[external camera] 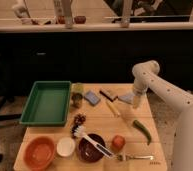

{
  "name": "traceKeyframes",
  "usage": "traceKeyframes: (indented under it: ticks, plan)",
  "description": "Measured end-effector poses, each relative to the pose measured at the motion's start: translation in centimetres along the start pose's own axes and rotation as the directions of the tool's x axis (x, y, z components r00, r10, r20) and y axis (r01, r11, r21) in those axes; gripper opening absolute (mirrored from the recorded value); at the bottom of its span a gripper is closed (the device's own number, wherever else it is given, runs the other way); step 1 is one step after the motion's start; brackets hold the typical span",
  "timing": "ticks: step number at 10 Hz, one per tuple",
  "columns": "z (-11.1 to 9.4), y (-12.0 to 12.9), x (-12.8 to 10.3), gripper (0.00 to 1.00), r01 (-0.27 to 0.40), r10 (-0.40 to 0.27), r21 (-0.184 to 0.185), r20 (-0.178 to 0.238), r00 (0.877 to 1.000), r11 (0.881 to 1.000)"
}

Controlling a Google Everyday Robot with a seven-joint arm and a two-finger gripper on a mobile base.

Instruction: Place towel in table surface

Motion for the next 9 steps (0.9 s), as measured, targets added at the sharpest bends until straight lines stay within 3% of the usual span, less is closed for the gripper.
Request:
traceKeyframes:
  ticks: [2, 5, 9]
  plan:
    - [1.5, -0.5, 0.4, 0.8, -0.015, 0.015, -0.017, -0.009, 1.0, 1.0]
    - [2.5, -1.2, 1.3, 0.8, -0.058, 0.058, -0.003, -0.027, 0.998, 0.998]
    - [3.8, -1.9, 1.2, 0.8, -0.063, 0.062, -0.006, -0.034, 0.997, 0.998]
